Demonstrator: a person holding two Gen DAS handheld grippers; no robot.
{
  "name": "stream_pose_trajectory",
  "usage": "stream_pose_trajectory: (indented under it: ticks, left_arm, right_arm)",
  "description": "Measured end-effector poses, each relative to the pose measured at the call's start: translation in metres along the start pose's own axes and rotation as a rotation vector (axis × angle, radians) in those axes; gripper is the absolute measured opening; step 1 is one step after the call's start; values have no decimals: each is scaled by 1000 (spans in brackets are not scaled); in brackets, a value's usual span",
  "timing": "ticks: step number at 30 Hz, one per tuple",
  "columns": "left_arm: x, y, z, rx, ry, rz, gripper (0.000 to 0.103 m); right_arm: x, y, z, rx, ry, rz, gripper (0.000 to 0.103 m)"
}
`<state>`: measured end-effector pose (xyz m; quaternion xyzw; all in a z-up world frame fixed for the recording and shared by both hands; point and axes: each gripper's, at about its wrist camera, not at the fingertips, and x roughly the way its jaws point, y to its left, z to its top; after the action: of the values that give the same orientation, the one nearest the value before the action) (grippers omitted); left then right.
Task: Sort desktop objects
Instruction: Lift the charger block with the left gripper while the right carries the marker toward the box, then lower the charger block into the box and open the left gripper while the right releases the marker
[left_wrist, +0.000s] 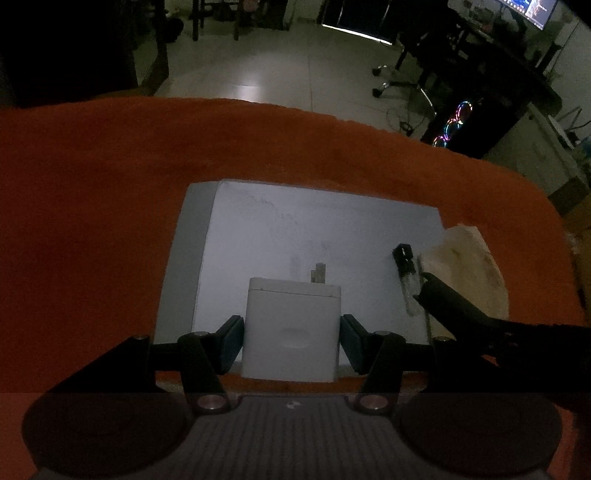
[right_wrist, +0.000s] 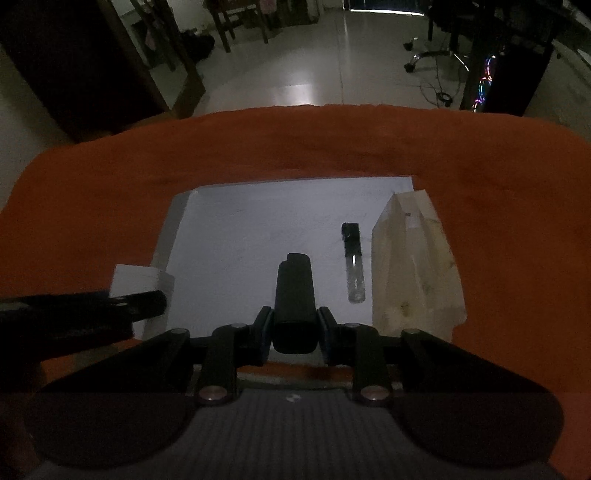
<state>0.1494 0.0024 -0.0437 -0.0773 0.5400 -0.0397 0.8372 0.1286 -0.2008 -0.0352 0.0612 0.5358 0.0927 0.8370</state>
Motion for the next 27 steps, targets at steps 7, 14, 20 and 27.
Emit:
stream_pose_trajectory:
  ticks: [7, 14, 20, 27]
  left_arm:
    - [-37, -11, -32, 36, -25, -32, 52]
    - [-60, -22, -72, 89, -62, 3, 52]
    - [-51, -12, -103, 92, -23, 29, 52]
    - [-35, 2, -129, 111, 16, 65, 52]
  right_arm:
    - [-34, 11, -37, -11, -34, 52, 28]
    - [-54, 17, -80, -36, -42, 61, 28]
    - [-46, 13, -108, -50, -11, 35, 28]
    - [-21, 12, -129, -55, 48, 45, 28]
